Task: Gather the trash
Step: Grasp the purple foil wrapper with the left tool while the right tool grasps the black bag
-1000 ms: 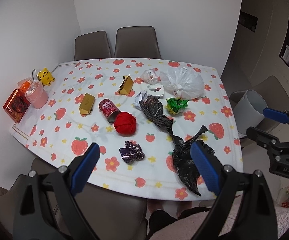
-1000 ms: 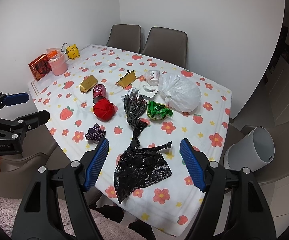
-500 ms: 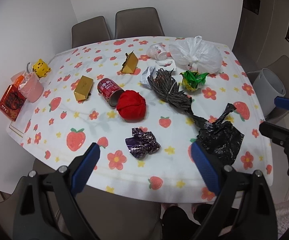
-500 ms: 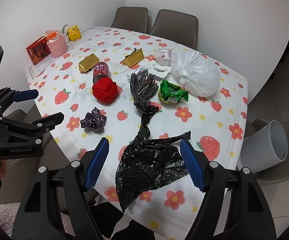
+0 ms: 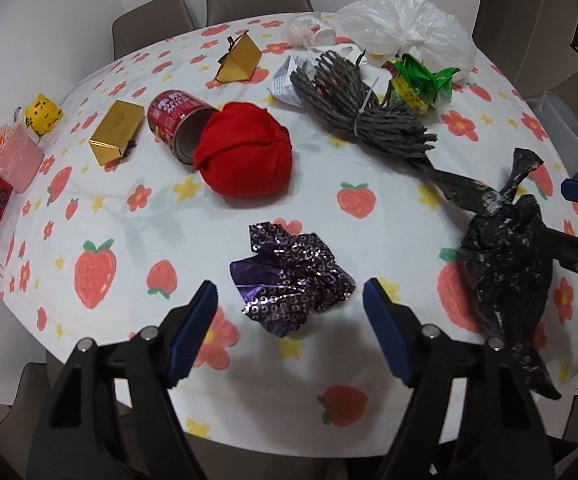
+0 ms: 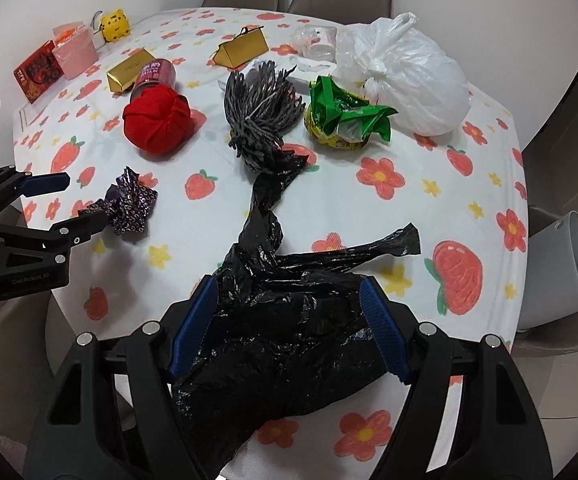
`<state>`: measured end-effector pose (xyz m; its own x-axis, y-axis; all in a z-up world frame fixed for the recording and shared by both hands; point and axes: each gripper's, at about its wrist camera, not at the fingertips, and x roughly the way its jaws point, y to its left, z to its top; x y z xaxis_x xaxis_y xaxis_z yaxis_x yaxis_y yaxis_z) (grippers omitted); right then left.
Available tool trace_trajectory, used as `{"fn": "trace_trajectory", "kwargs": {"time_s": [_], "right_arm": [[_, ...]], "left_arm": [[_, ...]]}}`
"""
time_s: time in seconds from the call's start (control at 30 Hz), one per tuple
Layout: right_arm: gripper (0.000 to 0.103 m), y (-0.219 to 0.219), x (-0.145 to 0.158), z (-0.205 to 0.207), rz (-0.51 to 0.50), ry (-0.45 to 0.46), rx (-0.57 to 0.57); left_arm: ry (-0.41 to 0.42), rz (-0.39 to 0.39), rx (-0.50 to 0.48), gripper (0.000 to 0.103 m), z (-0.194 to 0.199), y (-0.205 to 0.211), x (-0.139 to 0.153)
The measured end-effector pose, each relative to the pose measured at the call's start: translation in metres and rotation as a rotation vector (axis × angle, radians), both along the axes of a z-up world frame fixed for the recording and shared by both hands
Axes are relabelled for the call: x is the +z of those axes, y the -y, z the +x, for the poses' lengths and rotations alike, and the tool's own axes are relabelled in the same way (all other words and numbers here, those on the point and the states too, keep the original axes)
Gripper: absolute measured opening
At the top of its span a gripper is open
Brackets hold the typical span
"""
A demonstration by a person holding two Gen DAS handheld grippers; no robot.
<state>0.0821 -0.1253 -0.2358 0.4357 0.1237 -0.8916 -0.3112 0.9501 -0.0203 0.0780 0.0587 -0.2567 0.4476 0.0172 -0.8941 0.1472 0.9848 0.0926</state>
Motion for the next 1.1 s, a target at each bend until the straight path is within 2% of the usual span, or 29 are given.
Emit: {"fn": "trace_trajectory", "kwargs": {"time_s": [0.17, 0.27, 0.33, 0.4, 0.43, 0.5, 0.6, 1.1], "right_arm": [[0.071, -0.001, -0.021, 0.006, -0.02, -0.034, 0.01], [0.069, 0.001, -0.033, 0.008, -0.028, -0.066, 0.012], [0.059, 0.001, -0.039, 0.009, -0.029, -0.095, 0.018], [0.039, -0.001, -0.044, 0.01, -0.029, -0.122, 0.026], [0.034, -0.001, -0.045, 0.01, -0.029, -0.13, 0.03], [0.011, -0.003, -0.047, 0.009, -0.033, -0.141, 0.047], [0.002, -0.005, -0.044, 0.008, -0.023, -0.133, 0.061], [0.001, 0.003, 0.005, 0.003, 0.009, -0.036, 0.038]], "left_arm": [[-0.037, -0.022, 0.015, 0.062, 0.013, -0.007, -0.026], [-0.054, -0.023, 0.01, 0.046, 0.018, -0.007, -0.034], [-0.059, -0.029, 0.003, 0.04, 0.02, -0.006, -0.035], [-0.064, -0.031, -0.008, 0.032, 0.02, -0.004, -0.034], [-0.064, -0.03, -0.012, 0.031, 0.02, -0.003, -0.034], [-0.067, -0.037, -0.019, 0.026, 0.021, -0.001, -0.034], [-0.072, -0.056, -0.033, 0.019, 0.021, 0.002, -0.03], [0.007, -0.078, -0.138, 0.019, 0.008, 0.028, 0.024]]}}
